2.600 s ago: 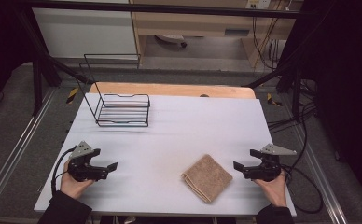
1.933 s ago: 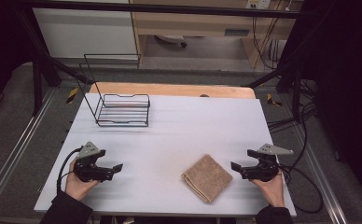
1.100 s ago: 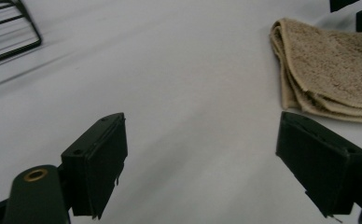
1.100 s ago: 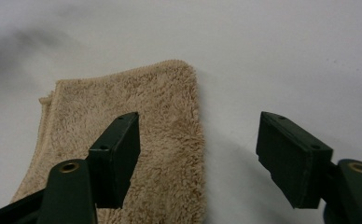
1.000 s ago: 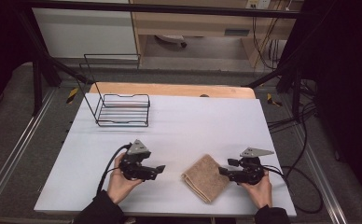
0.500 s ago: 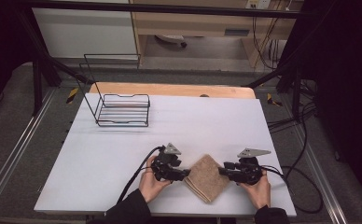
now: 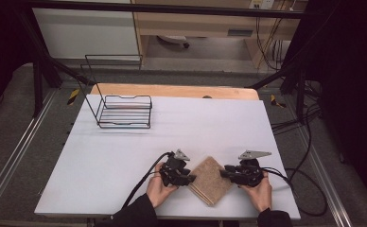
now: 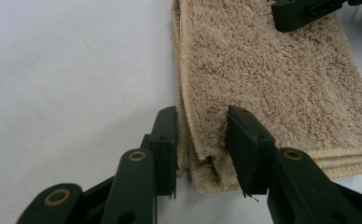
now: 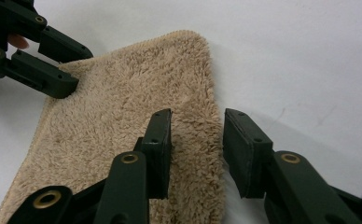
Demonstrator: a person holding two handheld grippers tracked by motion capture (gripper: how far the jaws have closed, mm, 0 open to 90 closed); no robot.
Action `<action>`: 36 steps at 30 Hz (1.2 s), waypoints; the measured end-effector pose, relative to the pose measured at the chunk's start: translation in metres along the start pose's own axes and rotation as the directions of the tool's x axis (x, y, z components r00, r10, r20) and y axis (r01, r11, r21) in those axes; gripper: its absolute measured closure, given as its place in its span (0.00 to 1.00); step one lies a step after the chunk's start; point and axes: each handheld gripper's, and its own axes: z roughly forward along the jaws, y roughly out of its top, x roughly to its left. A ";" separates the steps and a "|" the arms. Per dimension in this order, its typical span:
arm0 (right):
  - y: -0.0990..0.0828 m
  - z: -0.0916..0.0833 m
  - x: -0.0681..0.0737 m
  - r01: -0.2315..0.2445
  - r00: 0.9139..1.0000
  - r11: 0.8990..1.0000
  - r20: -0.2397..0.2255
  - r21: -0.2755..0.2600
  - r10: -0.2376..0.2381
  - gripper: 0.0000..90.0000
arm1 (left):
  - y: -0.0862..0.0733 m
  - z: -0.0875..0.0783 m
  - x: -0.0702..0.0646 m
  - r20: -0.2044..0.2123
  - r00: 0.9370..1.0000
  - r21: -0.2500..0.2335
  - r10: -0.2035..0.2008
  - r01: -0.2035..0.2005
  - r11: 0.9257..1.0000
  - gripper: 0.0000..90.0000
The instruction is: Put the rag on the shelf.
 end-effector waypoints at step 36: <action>0.067 0.048 0.057 0.175 0.983 0.983 -0.040 -0.050 -0.177 0.96 | -0.031 -0.077 0.011 -0.147 0.986 -0.114 -0.077 0.061 0.992 0.92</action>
